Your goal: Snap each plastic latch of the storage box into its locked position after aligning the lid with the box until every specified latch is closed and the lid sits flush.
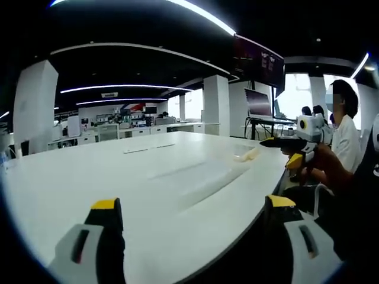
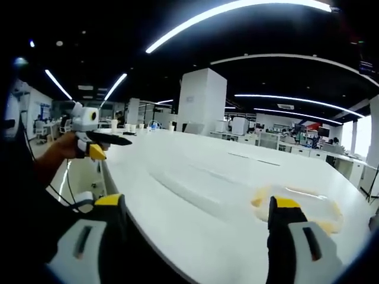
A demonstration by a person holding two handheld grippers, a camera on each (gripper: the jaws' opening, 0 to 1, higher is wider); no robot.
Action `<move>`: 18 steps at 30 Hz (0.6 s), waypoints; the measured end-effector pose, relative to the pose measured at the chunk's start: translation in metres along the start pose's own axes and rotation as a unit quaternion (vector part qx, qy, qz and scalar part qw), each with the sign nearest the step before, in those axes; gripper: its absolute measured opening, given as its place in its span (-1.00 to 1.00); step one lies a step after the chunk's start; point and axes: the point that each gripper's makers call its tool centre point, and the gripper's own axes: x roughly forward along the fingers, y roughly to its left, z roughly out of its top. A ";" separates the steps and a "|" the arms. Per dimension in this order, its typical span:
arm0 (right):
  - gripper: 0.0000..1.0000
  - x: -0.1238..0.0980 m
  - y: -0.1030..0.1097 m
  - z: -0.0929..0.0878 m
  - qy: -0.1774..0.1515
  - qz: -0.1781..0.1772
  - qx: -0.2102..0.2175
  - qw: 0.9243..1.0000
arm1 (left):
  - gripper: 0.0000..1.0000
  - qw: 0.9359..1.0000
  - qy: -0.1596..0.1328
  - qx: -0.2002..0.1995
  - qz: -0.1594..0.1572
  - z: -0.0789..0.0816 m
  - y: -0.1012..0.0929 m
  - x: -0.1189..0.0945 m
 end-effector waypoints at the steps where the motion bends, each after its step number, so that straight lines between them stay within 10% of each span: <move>1: 1.00 0.000 -0.001 0.000 0.001 -0.001 0.002 1.000 | 0.99 1.000 0.000 0.001 -0.001 0.001 -0.001 0.001; 18: 0.97 -0.007 -0.011 -0.004 0.001 -0.001 0.007 1.000 | 0.99 1.000 0.003 0.003 -0.016 0.001 -0.017 0.013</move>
